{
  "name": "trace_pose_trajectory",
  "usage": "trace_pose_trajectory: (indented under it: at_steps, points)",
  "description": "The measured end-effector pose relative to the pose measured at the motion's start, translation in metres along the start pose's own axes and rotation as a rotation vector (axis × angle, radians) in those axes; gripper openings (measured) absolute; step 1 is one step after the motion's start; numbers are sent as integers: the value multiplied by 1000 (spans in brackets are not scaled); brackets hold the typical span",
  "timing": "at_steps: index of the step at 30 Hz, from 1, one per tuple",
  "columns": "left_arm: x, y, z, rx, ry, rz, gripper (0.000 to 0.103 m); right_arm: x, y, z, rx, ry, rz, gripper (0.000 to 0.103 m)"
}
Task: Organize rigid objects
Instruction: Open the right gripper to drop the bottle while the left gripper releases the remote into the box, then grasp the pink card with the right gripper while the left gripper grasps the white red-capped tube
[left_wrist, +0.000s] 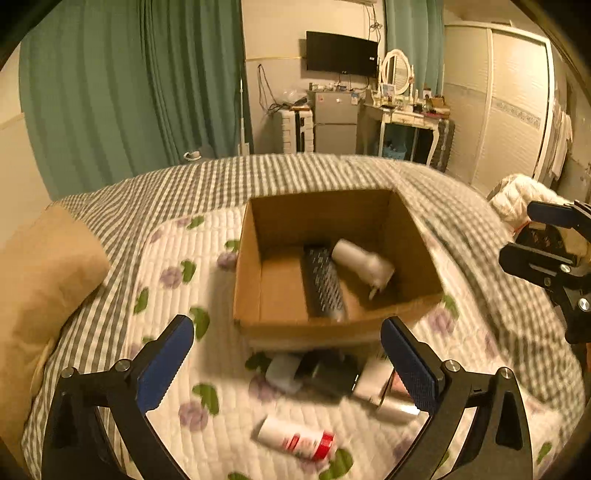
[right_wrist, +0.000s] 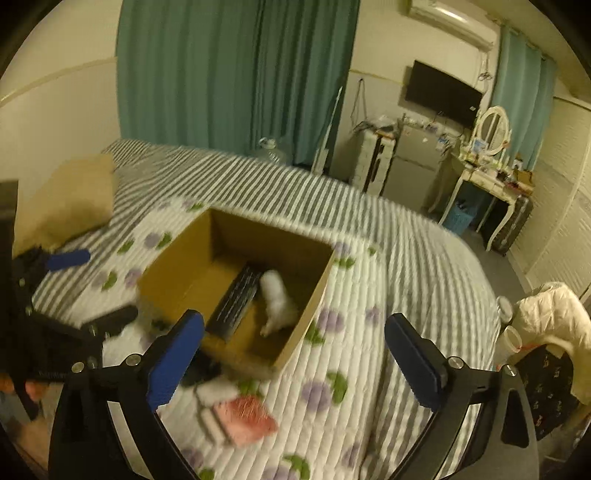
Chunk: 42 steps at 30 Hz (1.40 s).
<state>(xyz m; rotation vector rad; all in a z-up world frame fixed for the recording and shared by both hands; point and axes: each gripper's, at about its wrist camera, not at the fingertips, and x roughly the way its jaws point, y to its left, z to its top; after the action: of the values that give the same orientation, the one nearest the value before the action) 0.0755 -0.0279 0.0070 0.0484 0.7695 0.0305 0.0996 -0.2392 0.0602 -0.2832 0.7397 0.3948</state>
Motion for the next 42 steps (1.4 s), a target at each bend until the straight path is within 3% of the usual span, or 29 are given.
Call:
trace_pose_trajectory:
  at_steps: [11, 20, 24, 34, 42]
  points:
    - [54, 11, -98, -50, 199, 83, 103, 66, 21, -83, -44, 199, 48, 99]
    - [64, 28, -117, -145, 251, 109, 103, 106, 42, -124, -164, 304, 59, 97]
    - [68, 36, -116, -216, 270, 106, 103, 121, 58, -130, -253, 333, 29, 79]
    - [72, 43, -121, -328, 328, 112, 103, 108, 59, -121, -341, 228, -67, 60]
    - [102, 40, -116, -406, 385, 68, 100, 133, 47, -122, -334, 287, -30, 24]
